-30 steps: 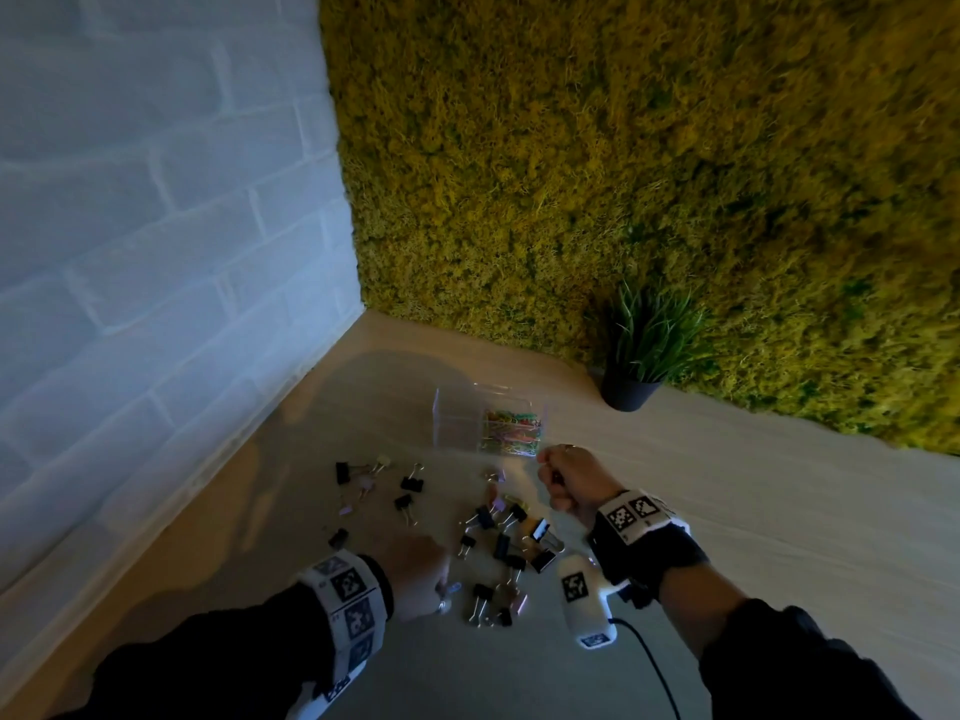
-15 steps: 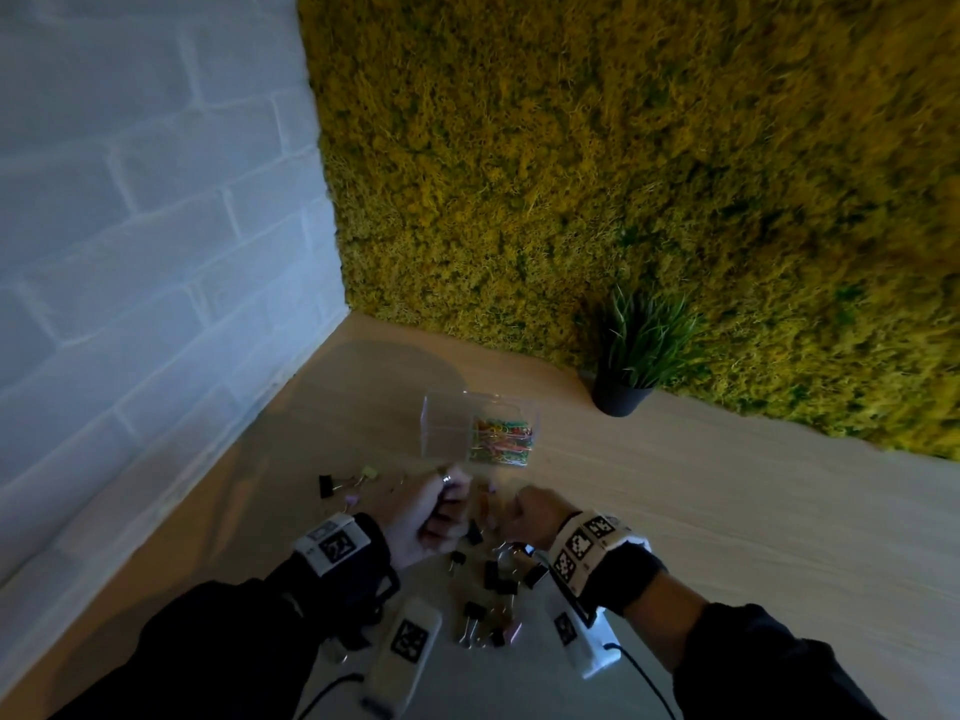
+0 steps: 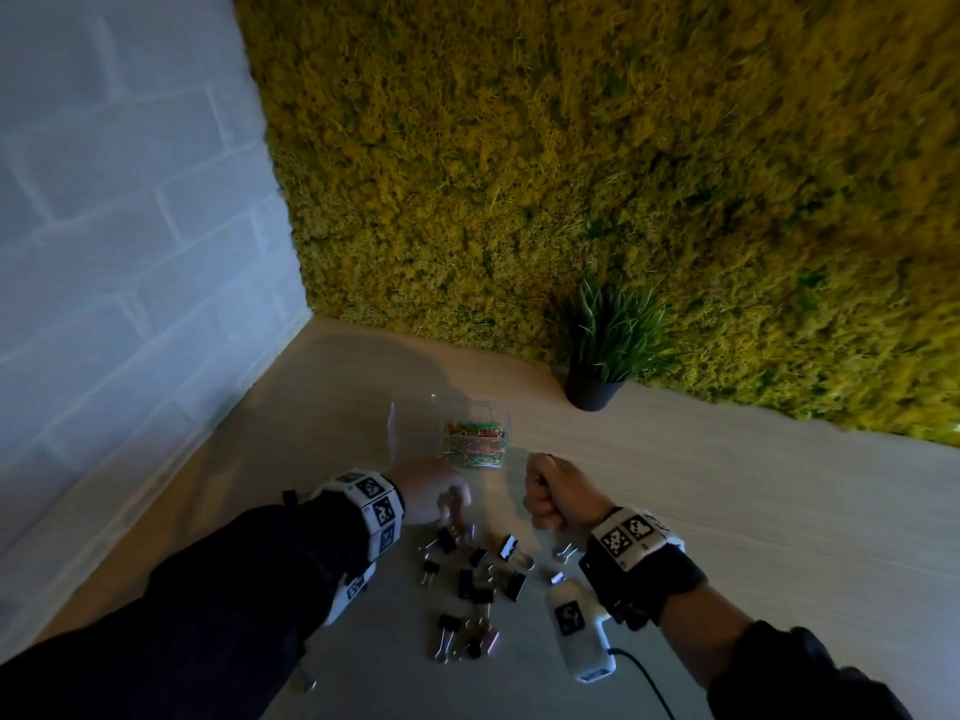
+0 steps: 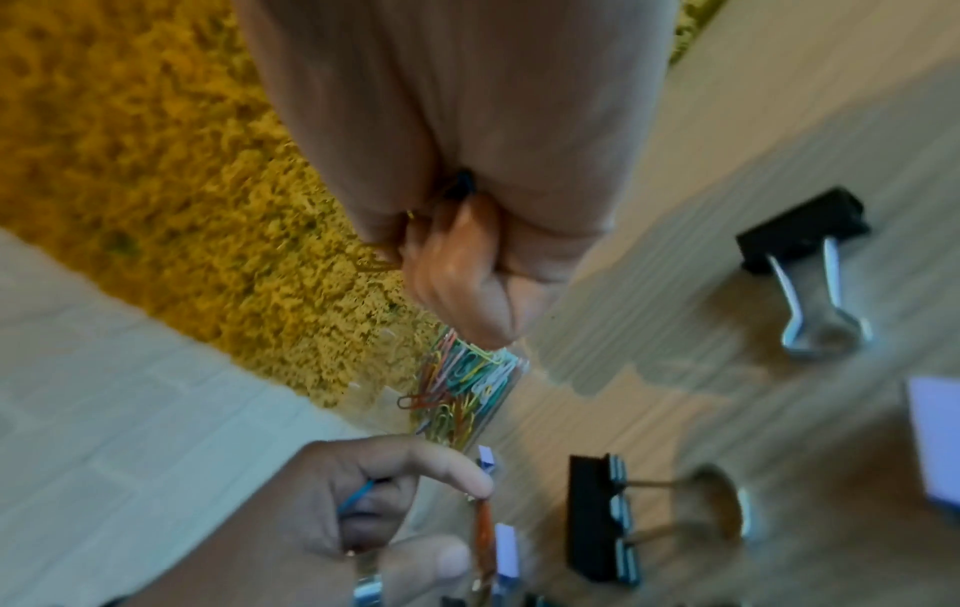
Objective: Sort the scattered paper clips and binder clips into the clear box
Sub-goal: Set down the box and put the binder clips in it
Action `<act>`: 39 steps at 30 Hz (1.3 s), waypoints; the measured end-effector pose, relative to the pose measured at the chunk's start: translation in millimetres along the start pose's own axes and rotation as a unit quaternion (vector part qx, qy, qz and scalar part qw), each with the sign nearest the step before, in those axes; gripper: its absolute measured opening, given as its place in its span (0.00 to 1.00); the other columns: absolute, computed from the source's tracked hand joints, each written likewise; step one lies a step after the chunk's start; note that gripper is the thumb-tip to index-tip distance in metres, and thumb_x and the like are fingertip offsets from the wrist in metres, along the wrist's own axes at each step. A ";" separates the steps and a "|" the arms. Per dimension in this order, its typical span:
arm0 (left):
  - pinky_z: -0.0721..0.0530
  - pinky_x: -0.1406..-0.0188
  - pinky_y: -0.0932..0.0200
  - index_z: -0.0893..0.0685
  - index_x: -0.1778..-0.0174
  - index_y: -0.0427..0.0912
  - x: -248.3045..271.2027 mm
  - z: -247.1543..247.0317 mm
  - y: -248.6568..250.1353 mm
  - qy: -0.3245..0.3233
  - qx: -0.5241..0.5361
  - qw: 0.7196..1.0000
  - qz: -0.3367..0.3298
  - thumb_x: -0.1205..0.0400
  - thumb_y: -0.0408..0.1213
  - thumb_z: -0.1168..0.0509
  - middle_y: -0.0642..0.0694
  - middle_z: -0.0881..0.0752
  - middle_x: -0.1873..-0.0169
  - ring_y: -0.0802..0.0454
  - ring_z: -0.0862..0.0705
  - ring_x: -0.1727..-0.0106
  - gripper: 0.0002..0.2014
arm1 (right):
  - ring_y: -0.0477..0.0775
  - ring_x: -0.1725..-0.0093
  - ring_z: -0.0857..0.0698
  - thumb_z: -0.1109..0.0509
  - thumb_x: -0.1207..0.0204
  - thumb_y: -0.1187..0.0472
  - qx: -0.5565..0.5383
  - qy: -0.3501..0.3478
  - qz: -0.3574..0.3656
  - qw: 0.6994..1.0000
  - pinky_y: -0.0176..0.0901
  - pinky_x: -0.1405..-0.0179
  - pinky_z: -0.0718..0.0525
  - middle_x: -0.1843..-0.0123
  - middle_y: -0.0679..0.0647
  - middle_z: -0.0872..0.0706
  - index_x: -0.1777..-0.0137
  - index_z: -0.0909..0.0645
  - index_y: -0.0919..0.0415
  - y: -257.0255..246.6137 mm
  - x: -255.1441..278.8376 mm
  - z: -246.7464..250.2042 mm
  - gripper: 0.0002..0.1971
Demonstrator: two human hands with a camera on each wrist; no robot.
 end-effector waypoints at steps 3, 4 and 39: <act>0.24 0.45 0.59 0.18 0.41 0.43 -5.1 -4.5 -1.9 -0.035 -0.066 0.997 -0.008 0.19 0.34 0.37 0.45 0.15 0.41 0.52 0.18 0.45 0.11 | 0.42 0.87 0.44 0.51 0.16 0.60 -0.135 -0.015 -0.023 0.990 0.28 0.83 0.50 0.84 0.44 0.42 0.74 0.44 0.53 7.1 -0.8 3.0 0.21; 0.23 0.41 0.56 0.18 0.42 0.43 -6.3 -6.8 -2.0 -0.039 -0.092 0.995 -0.011 0.19 0.37 0.37 0.45 0.16 0.41 0.50 0.18 0.42 0.11 | 0.42 0.87 0.42 0.51 0.17 0.60 -0.176 -0.017 -0.033 0.984 0.28 0.85 0.49 0.84 0.45 0.40 0.74 0.44 0.53 8.0 -0.5 3.8 0.20; 0.42 0.21 0.40 0.29 0.47 0.23 -15.4 56.7 -11.6 0.103 0.840 0.515 0.135 0.16 0.49 0.49 0.29 0.24 0.51 0.34 0.24 0.52 0.25 | 0.70 0.28 0.29 0.53 0.13 0.56 -0.305 0.010 -0.048 0.951 0.51 0.29 0.30 0.30 0.74 0.31 0.36 0.28 0.72 -76.2 -3.7 -37.2 0.21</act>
Point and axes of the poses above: each hand's wrist, its own x-axis away from the middle knuckle, its own z-axis out of the back of the hand, y = z × x, the point moved 7 cm from there along -x, towards the middle knuckle
